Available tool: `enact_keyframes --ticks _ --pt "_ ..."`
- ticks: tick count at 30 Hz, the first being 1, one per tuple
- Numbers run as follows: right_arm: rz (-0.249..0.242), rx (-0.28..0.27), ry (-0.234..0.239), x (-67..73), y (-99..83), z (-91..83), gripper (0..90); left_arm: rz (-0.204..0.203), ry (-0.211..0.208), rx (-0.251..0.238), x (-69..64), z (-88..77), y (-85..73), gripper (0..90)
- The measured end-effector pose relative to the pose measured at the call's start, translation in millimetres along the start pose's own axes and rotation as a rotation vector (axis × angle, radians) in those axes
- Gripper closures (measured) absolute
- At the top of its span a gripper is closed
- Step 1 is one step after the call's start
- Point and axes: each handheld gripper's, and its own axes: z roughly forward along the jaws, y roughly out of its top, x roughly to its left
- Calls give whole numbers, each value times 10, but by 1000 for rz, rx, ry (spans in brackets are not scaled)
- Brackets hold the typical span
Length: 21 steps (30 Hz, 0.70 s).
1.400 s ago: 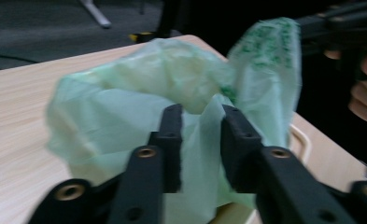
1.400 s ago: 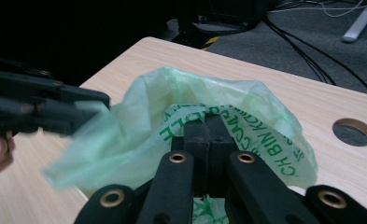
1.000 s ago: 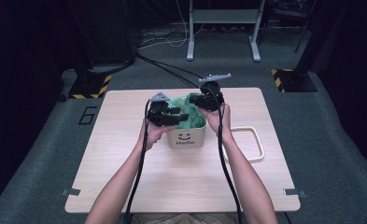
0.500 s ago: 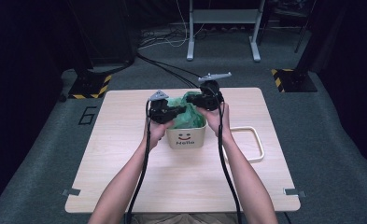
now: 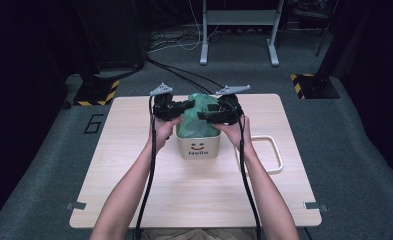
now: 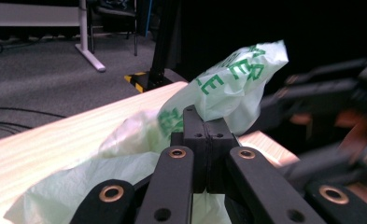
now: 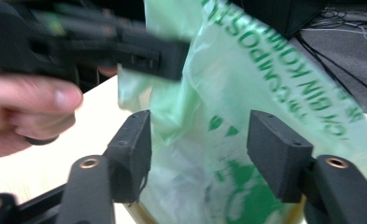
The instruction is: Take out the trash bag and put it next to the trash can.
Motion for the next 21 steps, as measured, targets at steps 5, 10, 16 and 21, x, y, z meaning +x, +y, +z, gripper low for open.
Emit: enact_keyframes --ticks 5,10,16,21 --pt "3 -10 -31 72 -3 139 370 6 -10 -2 -70 -8 138 898" --pt "19 -62 -86 78 5 213 486 2 -40 -3 -159 10 214 897" --pt "51 -125 -57 18 -6 220 765 -5 -53 -4 -187 28 224 897" --pt "39 -137 -48 29 -7 215 894 -14 -56 -7 -172 19 221 895"
